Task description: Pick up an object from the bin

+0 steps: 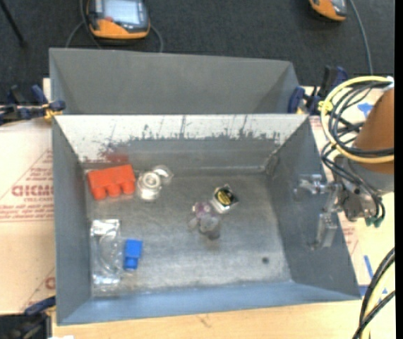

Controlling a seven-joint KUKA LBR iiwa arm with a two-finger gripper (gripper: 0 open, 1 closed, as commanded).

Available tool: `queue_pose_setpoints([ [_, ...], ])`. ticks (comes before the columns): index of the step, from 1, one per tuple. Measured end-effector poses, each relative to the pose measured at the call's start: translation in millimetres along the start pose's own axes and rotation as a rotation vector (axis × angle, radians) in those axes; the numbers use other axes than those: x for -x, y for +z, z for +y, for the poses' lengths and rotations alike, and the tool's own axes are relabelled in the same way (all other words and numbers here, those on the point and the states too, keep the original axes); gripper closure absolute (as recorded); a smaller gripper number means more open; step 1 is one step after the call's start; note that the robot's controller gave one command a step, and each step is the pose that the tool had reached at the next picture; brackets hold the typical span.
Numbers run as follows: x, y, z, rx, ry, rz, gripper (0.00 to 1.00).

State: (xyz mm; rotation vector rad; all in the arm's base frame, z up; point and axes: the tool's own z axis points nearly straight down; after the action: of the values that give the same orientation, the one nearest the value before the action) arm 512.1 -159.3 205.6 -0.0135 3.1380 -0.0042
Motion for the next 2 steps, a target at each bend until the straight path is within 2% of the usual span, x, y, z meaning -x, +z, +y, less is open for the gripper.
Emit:
queue_pose_setpoints([
  [1, -2.7, 66.3, 149.7, 0.006, -0.117, 0.003, 0.00],
  [2, 44.8, 137.0, 166.1, 0.002, -0.248, -0.003, 0.00],
])
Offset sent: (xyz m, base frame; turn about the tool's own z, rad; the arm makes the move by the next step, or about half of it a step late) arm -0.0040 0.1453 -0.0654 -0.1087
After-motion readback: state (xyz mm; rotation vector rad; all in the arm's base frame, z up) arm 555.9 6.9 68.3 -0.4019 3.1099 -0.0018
